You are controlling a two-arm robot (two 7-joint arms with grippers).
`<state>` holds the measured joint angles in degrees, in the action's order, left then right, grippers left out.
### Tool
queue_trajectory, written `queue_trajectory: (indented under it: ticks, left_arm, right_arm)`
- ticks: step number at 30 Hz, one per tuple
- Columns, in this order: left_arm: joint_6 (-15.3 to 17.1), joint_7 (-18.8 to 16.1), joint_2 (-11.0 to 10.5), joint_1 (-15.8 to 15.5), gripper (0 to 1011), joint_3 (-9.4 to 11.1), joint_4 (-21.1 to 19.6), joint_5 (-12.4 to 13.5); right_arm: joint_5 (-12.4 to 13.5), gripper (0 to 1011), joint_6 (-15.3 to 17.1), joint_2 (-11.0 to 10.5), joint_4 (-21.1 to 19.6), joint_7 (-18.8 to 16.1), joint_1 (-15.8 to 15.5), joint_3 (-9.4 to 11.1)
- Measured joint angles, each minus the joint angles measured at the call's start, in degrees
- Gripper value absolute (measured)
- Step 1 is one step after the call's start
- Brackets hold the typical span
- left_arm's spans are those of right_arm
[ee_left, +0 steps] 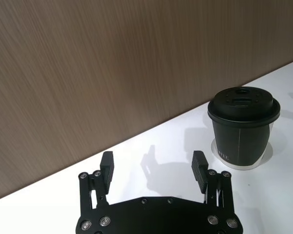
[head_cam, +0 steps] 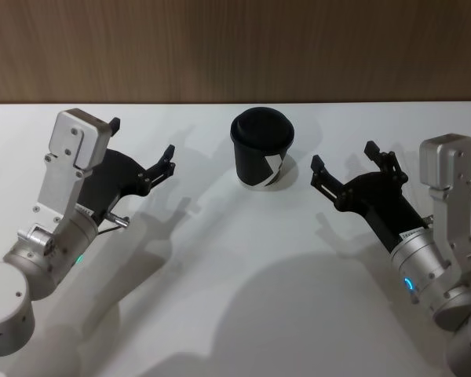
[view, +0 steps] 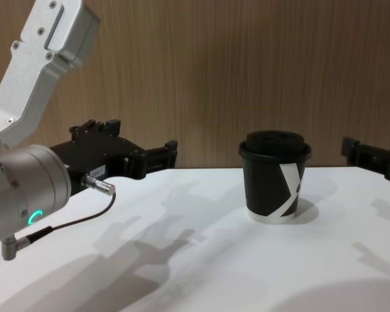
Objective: Pick up the straw with one hand, pass it to the other hand, and insert it into the cup.
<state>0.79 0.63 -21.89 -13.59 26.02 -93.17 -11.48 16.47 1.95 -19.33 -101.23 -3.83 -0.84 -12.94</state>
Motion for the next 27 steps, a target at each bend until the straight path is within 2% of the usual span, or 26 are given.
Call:
queue_trajectory:
  ticks: [27]
  left_arm:
    - [0.0,0.0,0.0,0.0,1003,0.0,0.0,0.0]
  right_arm:
    - [0.0,1001,0.0,0.0,0.0,0.0,0.0,0.0]
